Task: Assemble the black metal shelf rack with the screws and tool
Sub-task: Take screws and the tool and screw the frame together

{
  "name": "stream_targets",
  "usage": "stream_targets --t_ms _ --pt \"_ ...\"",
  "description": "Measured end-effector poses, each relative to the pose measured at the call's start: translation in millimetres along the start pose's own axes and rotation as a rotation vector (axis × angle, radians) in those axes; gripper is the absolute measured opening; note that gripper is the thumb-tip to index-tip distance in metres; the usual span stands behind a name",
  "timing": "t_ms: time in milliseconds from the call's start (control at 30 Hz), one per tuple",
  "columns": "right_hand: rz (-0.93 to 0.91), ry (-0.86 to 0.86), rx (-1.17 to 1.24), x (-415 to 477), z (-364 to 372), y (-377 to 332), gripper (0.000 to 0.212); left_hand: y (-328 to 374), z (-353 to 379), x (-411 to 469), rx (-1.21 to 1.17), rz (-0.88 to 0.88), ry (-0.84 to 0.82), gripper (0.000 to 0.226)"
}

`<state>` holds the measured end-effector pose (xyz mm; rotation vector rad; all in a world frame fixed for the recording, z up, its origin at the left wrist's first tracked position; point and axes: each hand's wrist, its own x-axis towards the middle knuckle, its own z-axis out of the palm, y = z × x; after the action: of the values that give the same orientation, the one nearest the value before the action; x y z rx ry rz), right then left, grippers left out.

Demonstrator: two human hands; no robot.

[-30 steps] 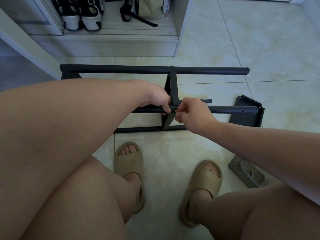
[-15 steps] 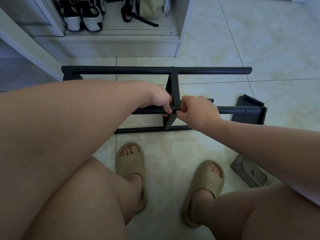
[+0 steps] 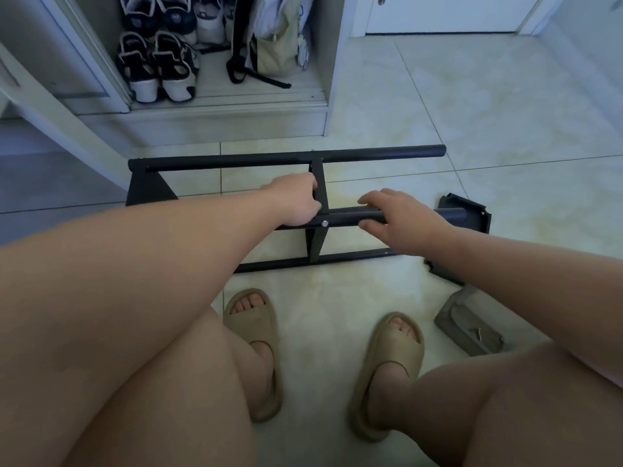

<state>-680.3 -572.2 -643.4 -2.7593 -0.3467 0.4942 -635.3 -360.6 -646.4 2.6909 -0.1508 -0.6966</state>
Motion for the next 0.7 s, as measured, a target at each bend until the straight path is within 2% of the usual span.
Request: stream_targets --t_ms 100,267,500,633,700 --pt "0.018 -0.007 -0.223 -27.1 -6.2 27.1 0.061 25.4 5.2 -4.4 0.165 0.131 0.095 0.048" --pt "0.178 -0.011 -0.362 -79.2 -7.5 82.5 0.074 78.1 31.4 -6.1 0.370 0.338 0.047 0.054" --pt "0.438 -0.124 -0.306 -142.5 10.4 167.9 0.077 171.0 90.5 10.8 0.500 0.658 0.042 0.061" --pt "0.501 -0.235 -0.266 -165.7 42.0 220.3 0.077 220.2 142.1 23.7 0.549 0.862 -0.083 0.058" --pt "0.532 -0.327 -0.245 -172.1 60.3 245.7 0.076 235.2 170.6 27.8 0.524 0.841 -0.187 0.051"
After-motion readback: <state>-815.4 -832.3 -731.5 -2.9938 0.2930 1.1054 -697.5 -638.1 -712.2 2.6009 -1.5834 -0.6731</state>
